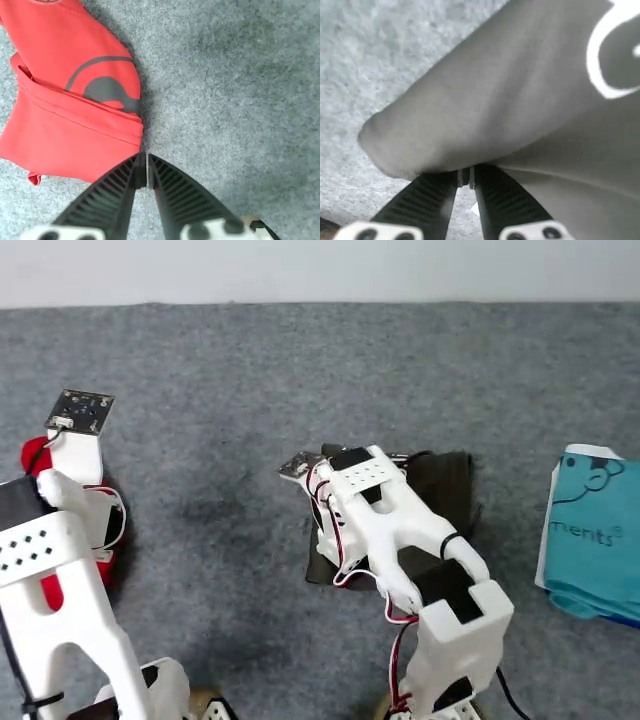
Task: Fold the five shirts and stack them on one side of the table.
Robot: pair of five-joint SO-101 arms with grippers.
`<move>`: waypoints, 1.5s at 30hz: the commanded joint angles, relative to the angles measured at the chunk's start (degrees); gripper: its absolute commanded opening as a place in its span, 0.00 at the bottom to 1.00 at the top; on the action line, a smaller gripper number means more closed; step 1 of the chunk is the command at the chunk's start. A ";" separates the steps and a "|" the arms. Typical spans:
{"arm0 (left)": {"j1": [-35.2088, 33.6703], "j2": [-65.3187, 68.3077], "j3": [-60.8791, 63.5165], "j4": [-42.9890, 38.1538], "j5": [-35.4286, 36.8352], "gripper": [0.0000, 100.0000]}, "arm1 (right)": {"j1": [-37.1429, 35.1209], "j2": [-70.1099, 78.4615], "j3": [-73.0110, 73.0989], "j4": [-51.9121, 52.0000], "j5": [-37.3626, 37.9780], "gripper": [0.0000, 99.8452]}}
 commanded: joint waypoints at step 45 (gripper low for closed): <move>0.18 -2.02 -0.31 0.44 -0.09 0.01 | 6.20 14.37 -52.40 11.03 0.18 0.01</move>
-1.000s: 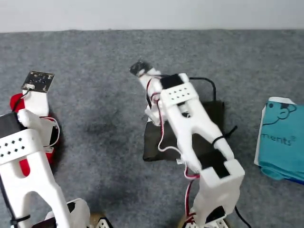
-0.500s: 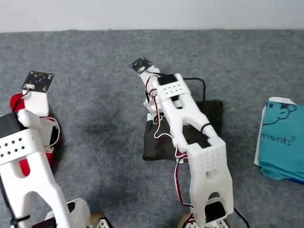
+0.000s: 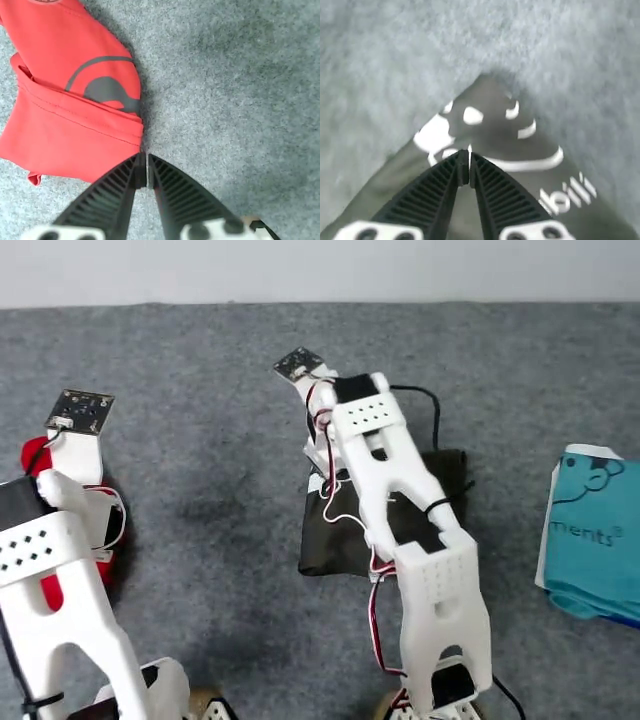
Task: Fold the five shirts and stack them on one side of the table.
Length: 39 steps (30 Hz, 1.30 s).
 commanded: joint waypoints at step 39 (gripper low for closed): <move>0.18 -2.02 -0.31 1.23 -0.09 0.01 | 18.68 -11.47 -5.71 18.15 -5.27 0.01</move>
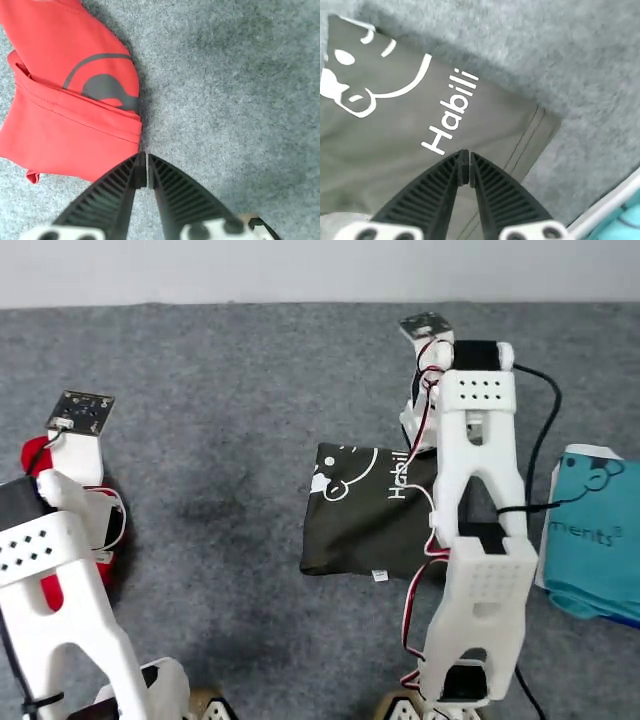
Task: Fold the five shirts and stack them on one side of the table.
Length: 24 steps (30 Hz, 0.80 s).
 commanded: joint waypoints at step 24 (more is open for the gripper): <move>0.00 -2.02 -0.31 1.41 -0.09 0.01 | 12.00 -11.82 48.62 -8.75 7.38 0.01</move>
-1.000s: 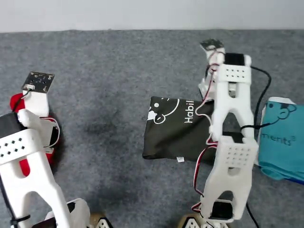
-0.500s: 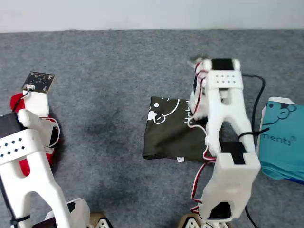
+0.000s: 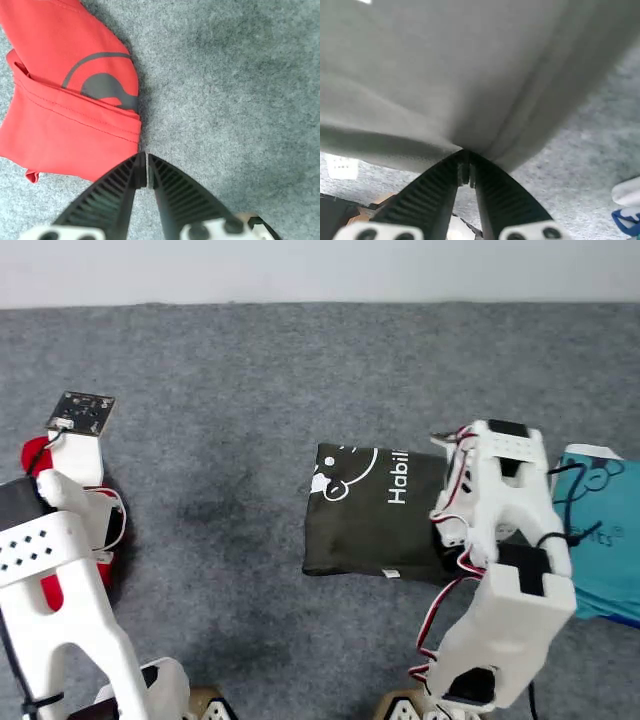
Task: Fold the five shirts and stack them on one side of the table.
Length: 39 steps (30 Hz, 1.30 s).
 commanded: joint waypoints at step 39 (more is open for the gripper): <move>0.26 -2.02 1.45 0.88 -0.09 0.01 | -10.51 12.35 -12.31 -6.99 -24.62 0.16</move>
